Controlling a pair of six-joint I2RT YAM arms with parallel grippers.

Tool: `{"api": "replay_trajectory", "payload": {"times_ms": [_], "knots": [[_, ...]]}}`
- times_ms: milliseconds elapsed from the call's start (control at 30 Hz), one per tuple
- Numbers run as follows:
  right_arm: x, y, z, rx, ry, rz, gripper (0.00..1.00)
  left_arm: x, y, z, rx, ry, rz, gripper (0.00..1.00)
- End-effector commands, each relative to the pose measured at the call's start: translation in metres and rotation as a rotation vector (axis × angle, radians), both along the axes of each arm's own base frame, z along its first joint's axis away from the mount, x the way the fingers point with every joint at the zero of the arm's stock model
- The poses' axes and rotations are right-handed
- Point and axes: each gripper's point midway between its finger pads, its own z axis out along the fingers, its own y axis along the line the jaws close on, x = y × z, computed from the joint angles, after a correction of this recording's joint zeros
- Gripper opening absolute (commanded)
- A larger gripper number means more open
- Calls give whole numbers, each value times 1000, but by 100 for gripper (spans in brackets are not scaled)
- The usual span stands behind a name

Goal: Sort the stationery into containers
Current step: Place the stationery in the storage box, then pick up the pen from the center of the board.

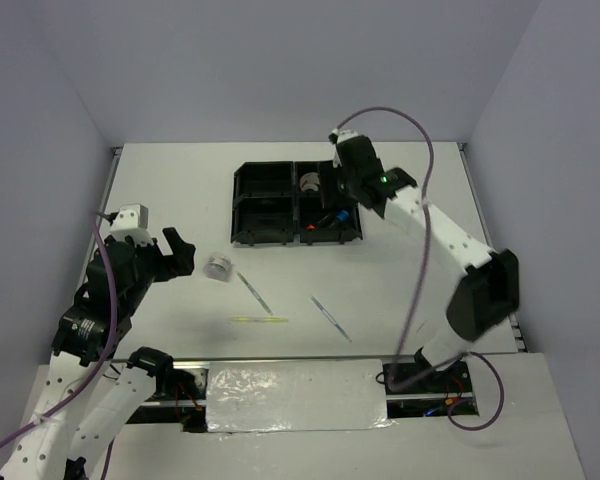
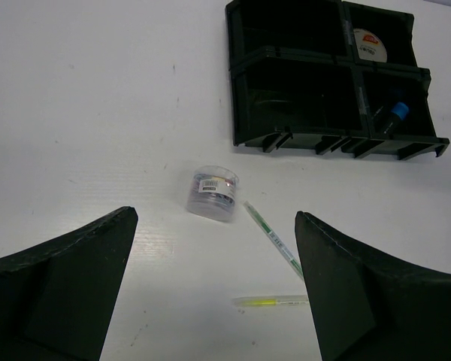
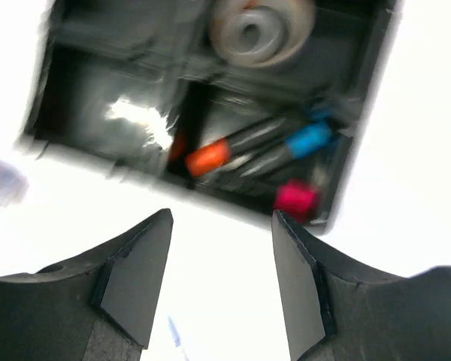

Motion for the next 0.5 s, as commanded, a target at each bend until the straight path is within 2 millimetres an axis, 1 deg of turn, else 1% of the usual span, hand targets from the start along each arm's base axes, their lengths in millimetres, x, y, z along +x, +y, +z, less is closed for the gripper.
{"api": "replay_trajectory", "payload": {"times_ms": [0, 33, 67, 100, 133, 167, 200, 233, 267, 300, 333, 367, 400, 467], "knots": [[-73, 15, -21, -18, 13, 116, 63, 2, 2, 10, 8, -41, 6, 99], [-87, 17, -28, -7, 22, 119, 63, 2, 2, 10, 6, -41, 9, 99], [-101, 19, -24, 10, 4, 135, 63, 2, 3, 10, 7, -42, 12, 99], [-121, 13, -51, -21, 60, 138, 63, 2, 3, 10, 7, -41, 14, 99], [-139, 22, -60, -20, 78, 164, 63, 2, 4, 10, 7, -40, 17, 100], [-150, 22, -62, -15, 74, 170, 63, 2, 4, 10, 6, -41, 22, 99], [-167, 17, -86, -44, 119, 176, 60, 2, 5, 10, 6, -42, 27, 99], [-181, 23, -95, -38, 144, 188, 59, 2, 6, 10, 6, -41, 33, 99], [-190, 25, -102, -40, 158, 204, 58, 1, 7, 9, 6, -38, 35, 99], [-203, 20, -119, -66, 191, 216, 56, 1, 7, 10, 5, -42, 37, 99], [-212, 23, -126, -70, 205, 233, 55, 2, 7, 9, 5, -38, 39, 99], [-221, 20, -139, -87, 231, 244, 54, 1, 7, 9, 6, -38, 40, 99], [-227, 21, -147, -99, 258, 263, 52, 2, 7, 9, 7, -35, 40, 99], [-236, 23, -158, -121, 273, 292, 51, 2, 8, 8, 6, -31, 44, 99]]}}
